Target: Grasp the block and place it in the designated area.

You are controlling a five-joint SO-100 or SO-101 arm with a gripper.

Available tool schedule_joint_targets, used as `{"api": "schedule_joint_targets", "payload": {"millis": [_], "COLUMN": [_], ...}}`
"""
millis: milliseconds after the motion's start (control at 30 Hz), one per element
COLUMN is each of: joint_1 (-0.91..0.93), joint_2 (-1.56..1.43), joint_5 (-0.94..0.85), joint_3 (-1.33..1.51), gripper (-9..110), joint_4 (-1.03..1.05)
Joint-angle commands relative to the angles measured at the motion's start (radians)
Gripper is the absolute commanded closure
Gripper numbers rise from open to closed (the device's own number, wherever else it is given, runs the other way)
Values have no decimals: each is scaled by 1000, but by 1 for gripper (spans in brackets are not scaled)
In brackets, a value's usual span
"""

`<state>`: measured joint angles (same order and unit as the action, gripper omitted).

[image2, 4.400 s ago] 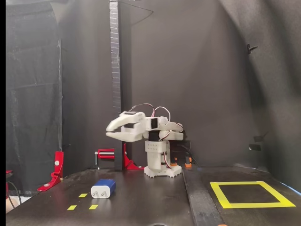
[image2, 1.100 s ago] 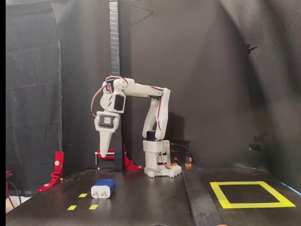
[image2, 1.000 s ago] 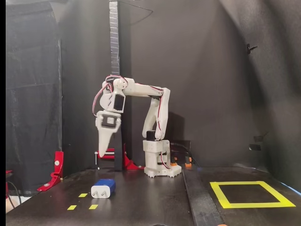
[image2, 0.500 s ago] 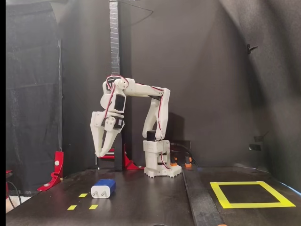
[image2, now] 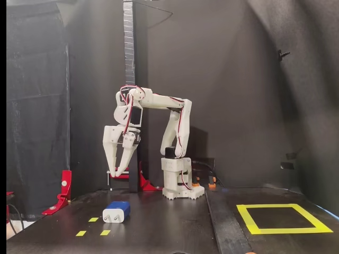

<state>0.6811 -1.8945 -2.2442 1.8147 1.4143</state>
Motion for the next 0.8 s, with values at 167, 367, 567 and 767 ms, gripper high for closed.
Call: {"api": "schedule_joint_targets", "payload": {"millis": [167, 367, 567, 767], "joint_1": [14, 14, 9, 11], "joint_2": [-2, 0, -3, -3], "joint_5": [2, 2, -5, -8], "joint_3": [-40, -38, -38, -37], "gripper": [100, 83, 67, 66], "joint_4": [25, 32, 23, -6]}}
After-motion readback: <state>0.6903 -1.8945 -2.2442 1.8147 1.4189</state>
